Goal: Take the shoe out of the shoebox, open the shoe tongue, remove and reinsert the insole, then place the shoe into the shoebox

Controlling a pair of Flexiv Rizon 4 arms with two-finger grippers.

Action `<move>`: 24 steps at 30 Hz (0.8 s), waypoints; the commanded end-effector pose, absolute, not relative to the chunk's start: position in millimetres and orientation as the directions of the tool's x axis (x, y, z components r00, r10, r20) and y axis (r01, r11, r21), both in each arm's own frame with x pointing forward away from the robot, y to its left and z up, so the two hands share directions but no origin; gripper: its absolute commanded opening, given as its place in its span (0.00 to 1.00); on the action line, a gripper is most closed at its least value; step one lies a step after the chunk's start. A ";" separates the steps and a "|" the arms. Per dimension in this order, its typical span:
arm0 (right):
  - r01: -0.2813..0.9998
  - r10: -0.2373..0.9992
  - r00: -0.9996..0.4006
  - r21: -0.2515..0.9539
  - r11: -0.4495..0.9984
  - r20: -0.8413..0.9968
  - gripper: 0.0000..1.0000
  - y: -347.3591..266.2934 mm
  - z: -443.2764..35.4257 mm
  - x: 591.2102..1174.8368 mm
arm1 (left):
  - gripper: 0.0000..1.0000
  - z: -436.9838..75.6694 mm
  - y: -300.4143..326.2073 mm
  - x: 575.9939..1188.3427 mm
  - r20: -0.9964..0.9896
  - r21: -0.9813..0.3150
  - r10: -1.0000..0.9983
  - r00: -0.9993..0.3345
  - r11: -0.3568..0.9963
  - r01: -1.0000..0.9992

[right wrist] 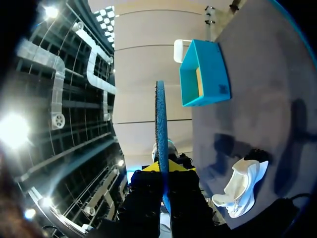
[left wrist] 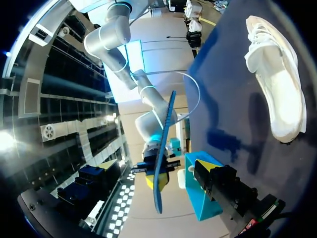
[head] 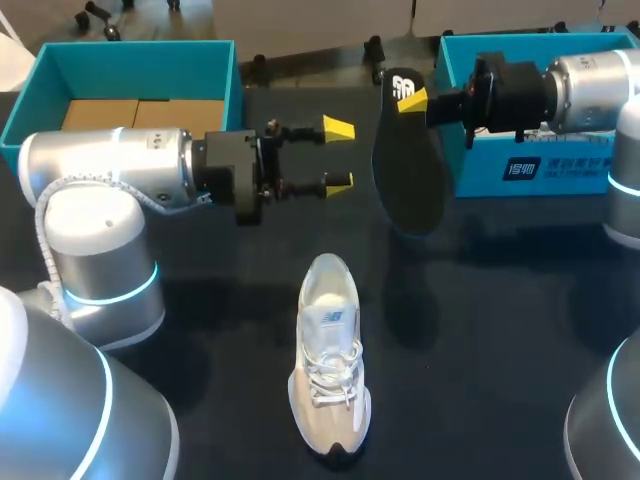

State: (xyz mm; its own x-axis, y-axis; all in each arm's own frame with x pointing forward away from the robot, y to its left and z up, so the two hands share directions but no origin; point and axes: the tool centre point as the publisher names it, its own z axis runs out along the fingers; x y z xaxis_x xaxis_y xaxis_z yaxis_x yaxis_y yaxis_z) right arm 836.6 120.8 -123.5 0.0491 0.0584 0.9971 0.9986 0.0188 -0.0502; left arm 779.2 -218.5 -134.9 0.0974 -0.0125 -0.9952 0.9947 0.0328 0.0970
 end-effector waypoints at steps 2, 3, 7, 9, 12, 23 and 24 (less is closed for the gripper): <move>0.999 0.059 0.049 -0.051 0.018 0.997 0.00 121.9 -123.9 836.9 | 1.00 -132.5 -239.7 789.3 -0.995 0.099 -0.016 0.100 0.023 0.995; 0.999 0.059 0.049 -0.051 0.018 0.997 0.00 121.9 -123.9 836.9 | 1.00 -132.6 -241.7 790.1 -0.995 0.100 -0.016 0.100 0.022 0.995; 0.999 0.057 0.049 -0.050 0.018 0.997 0.00 122.2 -124.6 837.3 | 1.00 -133.6 -248.0 792.7 -0.995 0.102 -0.015 0.102 0.022 0.995; 0.999 0.051 0.048 -0.049 0.018 0.998 0.00 123.1 -126.4 838.8 | 1.00 -133.5 -250.4 793.9 -0.995 0.101 -0.017 0.101 0.021 0.995; 0.999 0.042 0.048 -0.049 0.022 0.998 0.00 124.3 -129.5 841.2 | 1.00 -133.2 -254.9 794.2 -0.994 0.107 -0.019 0.107 0.021 0.994; 0.999 0.037 0.050 -0.051 0.020 0.998 0.00 124.7 -132.4 844.3 | 1.00 -137.1 -268.2 797.2 -0.993 0.116 -0.016 0.116 0.023 0.993; 0.999 0.037 0.050 -0.051 0.020 0.998 0.00 124.7 -132.4 844.3 | 1.00 -137.6 -269.2 797.7 -0.993 0.118 -0.015 0.119 0.025 0.993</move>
